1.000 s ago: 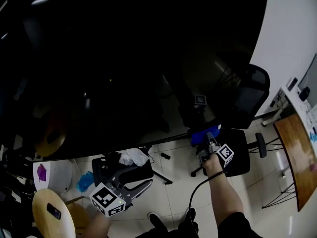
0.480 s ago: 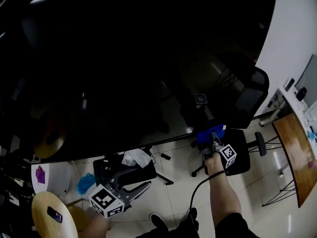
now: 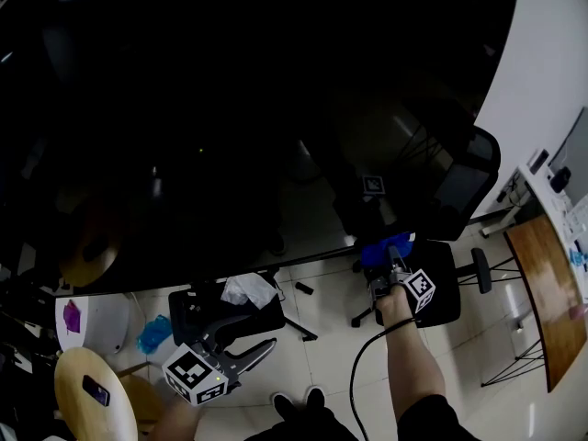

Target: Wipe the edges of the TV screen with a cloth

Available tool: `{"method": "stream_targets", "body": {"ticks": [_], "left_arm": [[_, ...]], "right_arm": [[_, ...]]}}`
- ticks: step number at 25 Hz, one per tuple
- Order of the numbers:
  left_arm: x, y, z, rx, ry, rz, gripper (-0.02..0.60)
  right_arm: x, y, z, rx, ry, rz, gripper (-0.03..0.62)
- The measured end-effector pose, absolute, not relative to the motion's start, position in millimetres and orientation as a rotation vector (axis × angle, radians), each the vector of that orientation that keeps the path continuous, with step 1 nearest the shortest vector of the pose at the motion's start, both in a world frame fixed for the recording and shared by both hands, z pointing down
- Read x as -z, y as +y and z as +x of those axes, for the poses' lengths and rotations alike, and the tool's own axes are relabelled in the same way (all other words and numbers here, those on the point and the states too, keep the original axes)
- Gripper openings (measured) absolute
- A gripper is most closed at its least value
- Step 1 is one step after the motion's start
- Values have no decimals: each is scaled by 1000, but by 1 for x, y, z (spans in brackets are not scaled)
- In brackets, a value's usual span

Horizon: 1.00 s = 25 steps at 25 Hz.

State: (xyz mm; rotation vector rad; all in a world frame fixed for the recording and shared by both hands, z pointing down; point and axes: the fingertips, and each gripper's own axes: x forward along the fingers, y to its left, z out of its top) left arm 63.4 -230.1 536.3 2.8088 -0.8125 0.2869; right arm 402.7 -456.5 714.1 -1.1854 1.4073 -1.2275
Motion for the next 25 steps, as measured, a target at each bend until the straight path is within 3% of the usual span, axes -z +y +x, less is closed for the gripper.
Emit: {"method": "stream_targets", "body": {"ticks": [12,25], "left_arm": [[-522,-232,113,-322,-871,2816,232],[-530,-220,62,-249,-993,2757,232]], "right_arm": [[-704,-462,356,1324,1595,-1040,117],[-698,-440,292,1370,1705,-1007,118]]}}
